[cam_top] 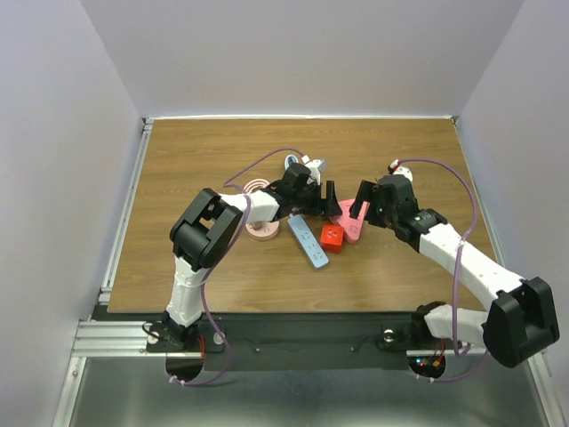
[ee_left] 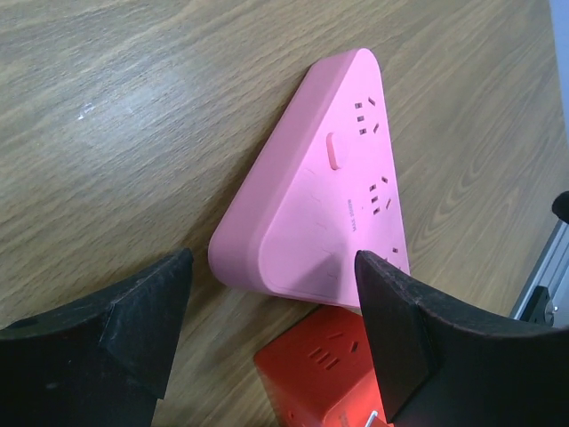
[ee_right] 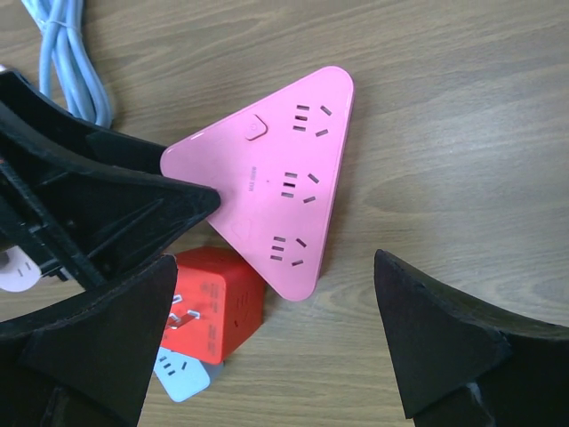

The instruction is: Insert the plug

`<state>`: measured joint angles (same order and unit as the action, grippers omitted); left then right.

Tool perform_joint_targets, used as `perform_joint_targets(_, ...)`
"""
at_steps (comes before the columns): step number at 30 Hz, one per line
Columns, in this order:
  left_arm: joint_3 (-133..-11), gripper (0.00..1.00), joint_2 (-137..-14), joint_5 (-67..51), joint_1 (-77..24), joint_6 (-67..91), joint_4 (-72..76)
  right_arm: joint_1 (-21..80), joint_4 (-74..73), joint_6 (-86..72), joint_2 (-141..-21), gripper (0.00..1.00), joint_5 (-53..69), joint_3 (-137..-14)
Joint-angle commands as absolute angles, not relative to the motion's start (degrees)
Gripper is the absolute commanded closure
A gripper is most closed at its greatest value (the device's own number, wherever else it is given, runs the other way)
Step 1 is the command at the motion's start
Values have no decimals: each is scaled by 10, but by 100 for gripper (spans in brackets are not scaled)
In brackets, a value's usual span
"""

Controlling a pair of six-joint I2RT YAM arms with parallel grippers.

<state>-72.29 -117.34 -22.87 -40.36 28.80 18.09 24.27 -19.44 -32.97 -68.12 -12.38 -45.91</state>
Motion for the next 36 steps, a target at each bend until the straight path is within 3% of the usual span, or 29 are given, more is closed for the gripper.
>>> perform_joint_targets(1,-744,16,-1172,-239,-402,298,194,238,-176,-327,-658,4,-119,-466)
perform_joint_targets(5,-744,22,-1186,-267,-401,317,228,238,-176,-325,-660,4,-119,-464)
perform_joint_targets(7,-746,35,-1192,-279,-402,324,236,239,-176,-324,-662,4,-119,-461)
perform_joint_targets(8,-747,47,-1194,-288,-402,328,239,239,-176,-323,-662,4,-118,-460)
perform_joint_targets(9,-746,48,-1194,-292,-401,329,240,238,-175,-323,-661,4,-117,-460)
perform_joint_targets(11,-743,62,-1194,-298,-400,329,241,239,-176,-323,-659,4,-119,-458)
perform_joint_targets(14,-737,87,-1189,-316,-396,335,250,238,-176,-319,-658,4,-119,-460)
perform_joint_targets(15,-733,100,-1187,-324,-394,339,259,238,-175,-316,-659,4,-118,-461)
perform_joint_targets(26,-650,100,-1066,-350,-344,411,372,233,-157,-280,-685,4,-80,-552)
perform_joint_targets(36,-592,100,-985,-368,-288,477,468,216,-57,-293,-703,3,83,-566)
